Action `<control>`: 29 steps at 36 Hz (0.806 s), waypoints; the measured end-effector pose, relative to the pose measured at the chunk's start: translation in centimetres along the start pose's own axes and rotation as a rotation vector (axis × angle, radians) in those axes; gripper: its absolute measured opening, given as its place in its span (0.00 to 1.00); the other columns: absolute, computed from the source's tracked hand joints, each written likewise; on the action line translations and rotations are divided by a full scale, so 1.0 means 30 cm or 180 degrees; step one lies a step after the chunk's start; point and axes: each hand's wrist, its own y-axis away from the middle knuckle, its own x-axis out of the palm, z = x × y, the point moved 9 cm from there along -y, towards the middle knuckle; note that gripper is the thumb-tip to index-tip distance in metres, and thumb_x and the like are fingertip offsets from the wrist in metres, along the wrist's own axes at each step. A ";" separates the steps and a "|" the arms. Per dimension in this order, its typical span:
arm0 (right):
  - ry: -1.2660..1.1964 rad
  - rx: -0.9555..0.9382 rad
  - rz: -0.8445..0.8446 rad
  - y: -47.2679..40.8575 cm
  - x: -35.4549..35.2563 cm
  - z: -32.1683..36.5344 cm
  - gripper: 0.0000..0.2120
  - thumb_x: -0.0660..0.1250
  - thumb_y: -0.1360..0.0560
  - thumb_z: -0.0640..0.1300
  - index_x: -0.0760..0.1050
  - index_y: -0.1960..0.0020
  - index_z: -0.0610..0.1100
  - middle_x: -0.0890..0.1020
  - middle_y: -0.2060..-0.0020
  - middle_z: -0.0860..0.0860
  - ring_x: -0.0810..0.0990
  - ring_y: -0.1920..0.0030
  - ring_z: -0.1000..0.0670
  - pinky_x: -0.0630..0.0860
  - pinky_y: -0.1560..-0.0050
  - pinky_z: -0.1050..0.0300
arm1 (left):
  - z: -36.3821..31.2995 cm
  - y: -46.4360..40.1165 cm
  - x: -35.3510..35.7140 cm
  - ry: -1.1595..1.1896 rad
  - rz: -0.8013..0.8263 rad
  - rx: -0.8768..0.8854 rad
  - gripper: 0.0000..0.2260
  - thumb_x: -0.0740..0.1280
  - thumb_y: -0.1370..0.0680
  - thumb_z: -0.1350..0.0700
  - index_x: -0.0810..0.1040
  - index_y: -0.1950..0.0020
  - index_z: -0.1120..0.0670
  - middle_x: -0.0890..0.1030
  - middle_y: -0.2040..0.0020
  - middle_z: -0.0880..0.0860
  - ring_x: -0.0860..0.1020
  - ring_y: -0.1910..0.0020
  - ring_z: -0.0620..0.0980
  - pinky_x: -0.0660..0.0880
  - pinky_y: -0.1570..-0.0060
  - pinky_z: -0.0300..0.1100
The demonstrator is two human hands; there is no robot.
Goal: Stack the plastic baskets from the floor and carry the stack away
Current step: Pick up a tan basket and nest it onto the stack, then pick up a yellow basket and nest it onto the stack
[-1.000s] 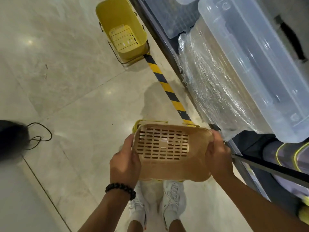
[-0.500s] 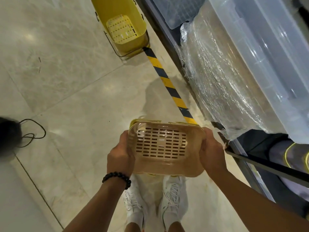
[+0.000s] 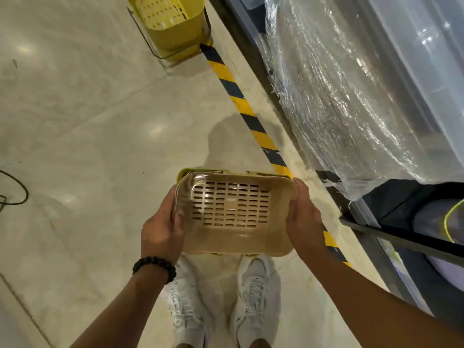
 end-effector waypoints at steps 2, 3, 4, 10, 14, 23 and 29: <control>0.0236 -0.0083 0.0103 0.007 -0.025 0.033 0.24 0.54 0.13 0.56 0.62 0.18 0.53 0.77 0.28 0.50 0.79 0.33 0.51 0.75 0.35 0.53 | -0.035 0.003 -0.032 -0.0136 0.0177 0.0037 0.26 0.55 0.20 0.44 0.61 0.20 0.38 0.81 0.37 0.47 0.81 0.43 0.56 0.76 0.42 0.51; 0.0352 -0.0149 0.0139 0.010 -0.048 0.061 0.26 0.55 0.13 0.52 0.58 0.16 0.49 0.71 0.22 0.48 0.73 0.25 0.45 0.70 0.29 0.49 | -0.072 0.007 -0.057 -0.0263 0.0219 0.0145 0.27 0.53 0.19 0.41 0.59 0.19 0.40 0.78 0.31 0.49 0.79 0.38 0.57 0.75 0.40 0.52; 0.0443 -0.0264 0.0147 0.013 -0.076 0.100 0.28 0.55 0.12 0.51 0.56 0.15 0.47 0.66 0.19 0.47 0.67 0.21 0.44 0.66 0.26 0.48 | -0.116 0.012 -0.084 -0.0416 0.0256 0.0276 0.28 0.52 0.18 0.38 0.57 0.18 0.42 0.73 0.26 0.49 0.75 0.32 0.56 0.73 0.37 0.52; 0.1808 -0.1137 0.0111 0.078 -0.296 0.459 0.33 0.49 0.13 0.58 0.53 0.14 0.42 0.59 0.16 0.43 0.56 0.17 0.40 0.60 0.19 0.39 | -0.492 0.011 -0.367 -0.1594 0.0151 0.0872 0.30 0.37 0.18 0.35 0.42 0.17 0.43 0.45 0.17 0.46 0.46 0.18 0.52 0.49 0.21 0.54; 0.1788 -0.1391 0.0279 0.116 -0.499 0.760 0.38 0.37 0.18 0.68 0.37 0.14 0.51 0.41 0.15 0.51 0.39 0.16 0.48 0.43 0.17 0.44 | -0.836 0.056 -0.659 -0.1960 -0.0097 0.1278 0.29 0.36 0.18 0.35 0.37 0.18 0.42 0.41 0.18 0.45 0.41 0.19 0.50 0.47 0.21 0.55; 0.1683 -0.1883 -0.0062 0.278 -1.164 1.555 0.37 0.51 0.14 0.63 0.39 0.13 0.50 0.43 0.14 0.53 0.40 0.16 0.50 0.46 0.17 0.47 | -1.522 0.210 -1.387 -0.2277 -0.0551 0.1509 0.33 0.32 0.21 0.31 0.39 0.18 0.42 0.43 0.17 0.45 0.44 0.18 0.52 0.47 0.22 0.55; 0.1573 -0.2144 -0.0041 0.449 -1.519 1.951 0.38 0.52 0.14 0.62 0.39 0.13 0.47 0.44 0.14 0.51 0.41 0.15 0.48 0.47 0.17 0.45 | -1.885 0.377 -1.784 -0.2266 -0.0700 0.1517 0.35 0.36 0.22 0.30 0.44 0.17 0.42 0.48 0.16 0.46 0.46 0.18 0.52 0.49 0.22 0.57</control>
